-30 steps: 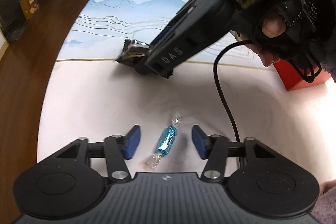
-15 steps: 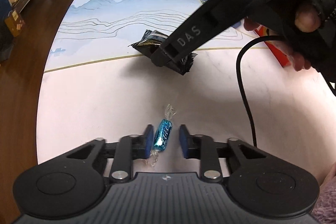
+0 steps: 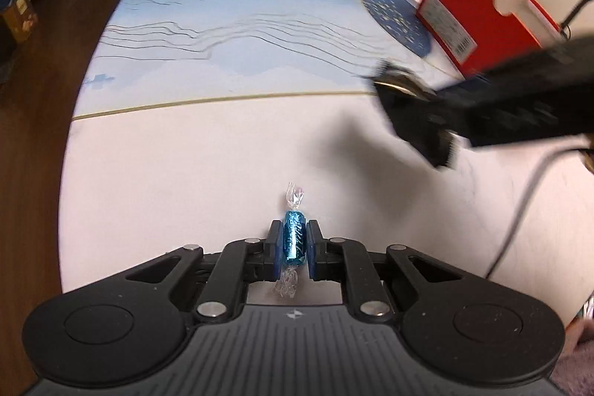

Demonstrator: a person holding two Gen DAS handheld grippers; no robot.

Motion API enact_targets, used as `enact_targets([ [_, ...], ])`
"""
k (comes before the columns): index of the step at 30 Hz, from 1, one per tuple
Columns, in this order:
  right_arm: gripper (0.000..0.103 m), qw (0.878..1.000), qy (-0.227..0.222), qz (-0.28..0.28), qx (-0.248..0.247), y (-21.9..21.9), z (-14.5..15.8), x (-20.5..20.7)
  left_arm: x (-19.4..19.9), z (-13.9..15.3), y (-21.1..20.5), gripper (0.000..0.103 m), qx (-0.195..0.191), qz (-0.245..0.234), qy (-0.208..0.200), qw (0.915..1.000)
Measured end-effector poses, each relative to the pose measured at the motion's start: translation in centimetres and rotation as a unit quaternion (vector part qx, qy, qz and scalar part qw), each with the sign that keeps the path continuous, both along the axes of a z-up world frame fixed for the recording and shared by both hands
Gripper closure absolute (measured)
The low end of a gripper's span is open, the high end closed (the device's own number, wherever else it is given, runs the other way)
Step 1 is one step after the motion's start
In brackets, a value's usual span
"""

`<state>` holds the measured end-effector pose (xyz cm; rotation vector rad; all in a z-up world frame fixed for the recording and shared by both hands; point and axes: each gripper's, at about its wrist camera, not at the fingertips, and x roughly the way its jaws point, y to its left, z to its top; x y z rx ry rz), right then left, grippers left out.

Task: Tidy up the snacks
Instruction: 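Carry the black pastry and blue candy over the red box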

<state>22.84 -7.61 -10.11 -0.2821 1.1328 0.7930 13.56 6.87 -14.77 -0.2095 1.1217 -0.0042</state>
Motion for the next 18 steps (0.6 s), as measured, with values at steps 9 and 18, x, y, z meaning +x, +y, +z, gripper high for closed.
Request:
enact_targets([
  [9, 0.072, 0.995, -0.018, -0.092, 0.015, -5.3, 3.5, -0.9, 0.6, 3.4, 0.7, 0.09, -0.022, 0.002, -0.025, 0.9994],
  [18, 0.072, 0.989, -0.048, -0.139, 0.026, -11.9, 6.4, 0.6, 3.5, 8.3, -4.0, 0.09, -0.017, -0.025, -0.06, 0.9978],
])
